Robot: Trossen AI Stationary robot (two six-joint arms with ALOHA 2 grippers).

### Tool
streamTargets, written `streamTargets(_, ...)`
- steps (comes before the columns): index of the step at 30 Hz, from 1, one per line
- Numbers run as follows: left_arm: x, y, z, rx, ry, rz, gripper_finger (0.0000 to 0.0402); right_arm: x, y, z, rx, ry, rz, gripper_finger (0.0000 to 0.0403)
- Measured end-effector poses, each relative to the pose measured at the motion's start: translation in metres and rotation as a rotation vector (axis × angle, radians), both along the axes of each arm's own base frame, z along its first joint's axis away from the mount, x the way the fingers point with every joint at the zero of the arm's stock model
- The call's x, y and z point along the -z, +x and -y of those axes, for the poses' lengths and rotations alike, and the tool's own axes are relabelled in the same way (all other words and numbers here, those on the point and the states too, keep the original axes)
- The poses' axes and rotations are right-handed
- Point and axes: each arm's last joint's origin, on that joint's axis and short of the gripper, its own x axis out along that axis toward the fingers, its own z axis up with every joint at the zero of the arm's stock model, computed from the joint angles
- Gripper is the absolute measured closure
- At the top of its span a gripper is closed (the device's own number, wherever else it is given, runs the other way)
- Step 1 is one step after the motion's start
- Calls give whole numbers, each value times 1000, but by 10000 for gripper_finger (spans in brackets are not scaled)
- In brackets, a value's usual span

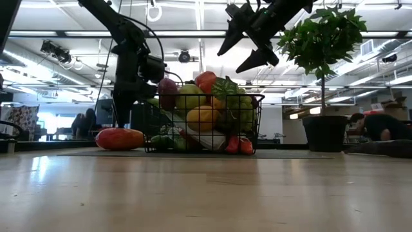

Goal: Build produce basket
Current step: Put the mango into the wire basket

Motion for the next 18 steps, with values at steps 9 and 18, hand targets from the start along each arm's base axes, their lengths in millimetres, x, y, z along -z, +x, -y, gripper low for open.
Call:
streamTargets(9,6,4,-2,-18,-9,13,1,0,-2,7,29,9,0,47)
streamTargets(18,7,4,-2,-18,-12,13,1,1,-2,8,31,8,-2,47)
